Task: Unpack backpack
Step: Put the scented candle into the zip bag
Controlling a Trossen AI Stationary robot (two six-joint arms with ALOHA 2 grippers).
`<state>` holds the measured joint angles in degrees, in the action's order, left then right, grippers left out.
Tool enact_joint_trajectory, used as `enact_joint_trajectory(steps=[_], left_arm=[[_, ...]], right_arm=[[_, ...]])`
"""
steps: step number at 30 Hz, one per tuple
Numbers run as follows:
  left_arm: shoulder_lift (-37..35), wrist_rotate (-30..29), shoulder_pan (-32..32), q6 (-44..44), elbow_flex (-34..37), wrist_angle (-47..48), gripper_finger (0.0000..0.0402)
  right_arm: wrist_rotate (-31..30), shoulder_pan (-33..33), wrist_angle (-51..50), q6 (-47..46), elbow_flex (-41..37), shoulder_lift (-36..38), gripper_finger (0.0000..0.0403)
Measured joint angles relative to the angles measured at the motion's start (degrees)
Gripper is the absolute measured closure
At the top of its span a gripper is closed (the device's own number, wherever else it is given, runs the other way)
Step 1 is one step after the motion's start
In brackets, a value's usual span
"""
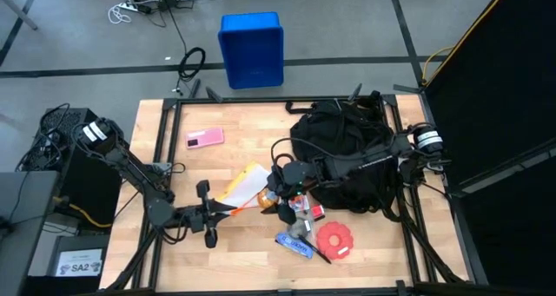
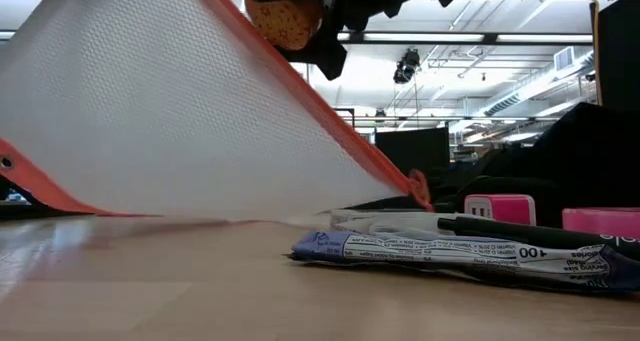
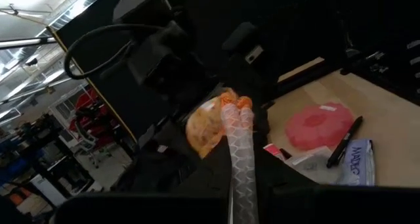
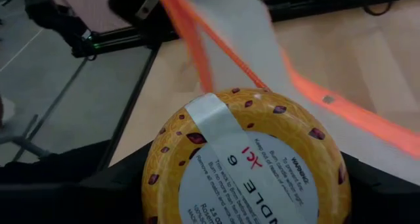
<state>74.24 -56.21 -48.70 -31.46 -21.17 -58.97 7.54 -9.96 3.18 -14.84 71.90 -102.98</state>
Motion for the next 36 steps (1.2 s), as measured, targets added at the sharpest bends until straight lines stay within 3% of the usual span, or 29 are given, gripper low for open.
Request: enact_joint_trajectory(steps=[13,21,29,36], left_arm=[[0.00,3.71,1.90,0.00,0.00,-1.65,0.0402],[0.00,4.05,1.89,0.00,0.00,-1.56,0.0402],[0.00,5.98,1.87,0.12,0.00,-1.52,0.0402],[0.00,7.50,1.82,2.13,-0.02,-1.52,0.0402]], right_arm=[[-6.35,0.49,-2.95,4.60,0.00,-0.04,0.0145],[2.92,1.30,-5.39,9.69,0.00,-0.07,0.0145],[-2.66,0.60,-9.44,20.92,0.00,-0.07,0.0145],[-4.07,-2.38,-14.07,26.02,1.28,-0.07,0.0145]])
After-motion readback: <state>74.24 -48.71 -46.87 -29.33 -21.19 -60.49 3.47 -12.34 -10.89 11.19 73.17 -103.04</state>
